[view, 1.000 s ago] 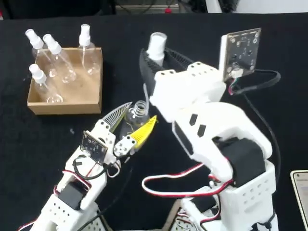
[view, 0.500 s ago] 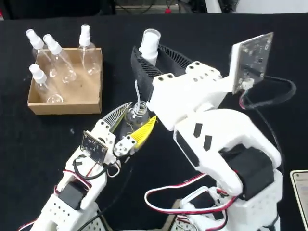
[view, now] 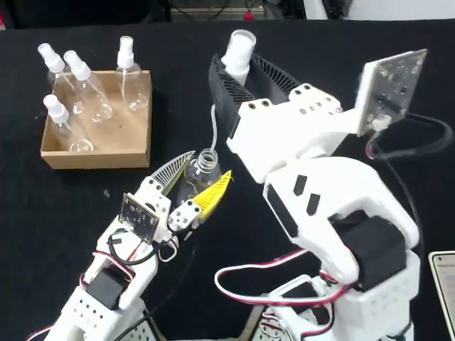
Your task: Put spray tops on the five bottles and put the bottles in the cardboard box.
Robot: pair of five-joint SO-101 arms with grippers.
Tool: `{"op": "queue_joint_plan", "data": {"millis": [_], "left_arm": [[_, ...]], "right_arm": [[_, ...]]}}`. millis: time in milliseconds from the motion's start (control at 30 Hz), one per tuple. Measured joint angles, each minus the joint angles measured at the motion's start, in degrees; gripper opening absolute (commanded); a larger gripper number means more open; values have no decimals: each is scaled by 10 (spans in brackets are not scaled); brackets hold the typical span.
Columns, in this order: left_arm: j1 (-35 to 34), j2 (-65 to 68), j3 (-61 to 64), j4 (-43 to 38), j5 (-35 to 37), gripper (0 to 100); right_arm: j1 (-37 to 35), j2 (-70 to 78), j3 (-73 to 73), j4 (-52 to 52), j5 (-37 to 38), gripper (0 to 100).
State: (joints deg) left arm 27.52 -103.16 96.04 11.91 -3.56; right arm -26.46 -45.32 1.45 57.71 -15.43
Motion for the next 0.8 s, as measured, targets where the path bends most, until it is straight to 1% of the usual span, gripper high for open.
{"op": "queue_joint_plan", "data": {"millis": [200,367,600,667,800], "left_arm": [[0,0,0,0,0,73],[0,0,0,0,0,73],[0,0,0,0,0,73],[0,0,0,0,0,73],[0,0,0,0,0,73]], "right_arm": [[0,0,59,0,0,15],[0,0,102,-34,0,12],[0,-3,110,-38,0,12],[-1,-16,110,-31,0,15],[-29,-56,114,12,0,15]]}}
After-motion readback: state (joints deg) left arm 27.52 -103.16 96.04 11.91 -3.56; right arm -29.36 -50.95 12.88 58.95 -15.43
